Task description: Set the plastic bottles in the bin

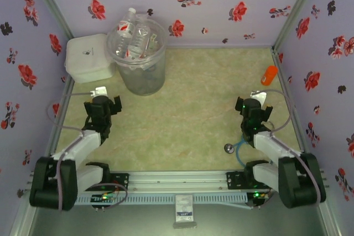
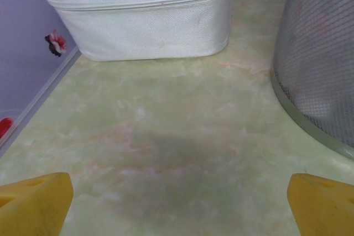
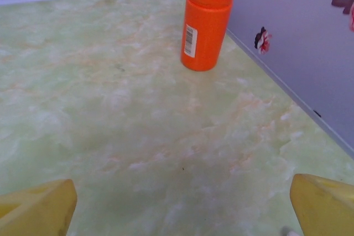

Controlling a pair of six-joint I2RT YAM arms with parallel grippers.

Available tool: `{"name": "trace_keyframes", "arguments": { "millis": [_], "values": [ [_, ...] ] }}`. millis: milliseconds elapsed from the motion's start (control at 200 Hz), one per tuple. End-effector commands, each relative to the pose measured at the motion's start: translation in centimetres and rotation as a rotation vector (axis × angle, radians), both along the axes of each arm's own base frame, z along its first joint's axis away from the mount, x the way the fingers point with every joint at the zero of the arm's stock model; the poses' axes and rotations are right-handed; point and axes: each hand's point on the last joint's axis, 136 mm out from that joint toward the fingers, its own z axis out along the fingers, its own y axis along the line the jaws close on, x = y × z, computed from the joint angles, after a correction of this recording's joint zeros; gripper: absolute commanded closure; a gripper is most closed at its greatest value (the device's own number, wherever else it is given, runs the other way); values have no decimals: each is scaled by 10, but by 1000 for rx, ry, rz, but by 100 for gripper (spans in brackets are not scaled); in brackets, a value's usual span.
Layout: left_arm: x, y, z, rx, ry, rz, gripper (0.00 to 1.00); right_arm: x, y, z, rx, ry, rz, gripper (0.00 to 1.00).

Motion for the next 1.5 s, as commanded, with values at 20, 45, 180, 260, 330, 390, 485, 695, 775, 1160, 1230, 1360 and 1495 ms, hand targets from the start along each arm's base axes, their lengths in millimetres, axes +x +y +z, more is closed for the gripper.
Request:
{"name": "trace_keyframes", "arguments": {
  "millis": [20, 45, 180, 260, 330, 390, 485, 695, 775, 1160, 1230, 1360, 1495],
  "values": [
    [27, 2, 4, -3, -120, -27, 0, 27, 5, 14, 29, -93, 36, 0],
    [29, 4, 1, 2, -106, -22, 0, 31, 6, 15, 25, -106, 44, 0],
    [44, 6, 0, 38, -79, -40, 0, 50, 10, 13, -17, -105, 90, 0],
    [51, 9, -5, 48, -81, -61, 0, 59, 11, 4, -23, -108, 113, 0],
    [56, 14, -16, 26, -97, -59, 0, 66, 10, -5, 4, -112, 129, 0],
    [53, 15, -18, 14, -84, -65, 0, 65, 9, -9, 49, -79, 145, 1],
    [51, 13, -25, 8, -101, -81, 0, 65, 8, -16, 51, -142, 153, 0],
    [51, 13, -24, 9, -114, -77, 0, 62, 0, -16, 55, -111, 106, 1],
    [51, 13, -24, 9, -113, -77, 0, 61, -1, -16, 51, -116, 100, 1],
    [51, 13, -24, 9, -112, -78, 0, 62, -1, -16, 50, -113, 100, 1],
    [51, 13, -25, 9, -110, -78, 0, 62, -1, -16, 51, -114, 101, 1],
    [52, 13, -24, 9, -112, -78, 0, 63, -1, -16, 48, -110, 103, 1],
    [52, 13, -25, 9, -110, -78, 0, 63, 0, -17, 49, -105, 103, 1]
  ]
}}
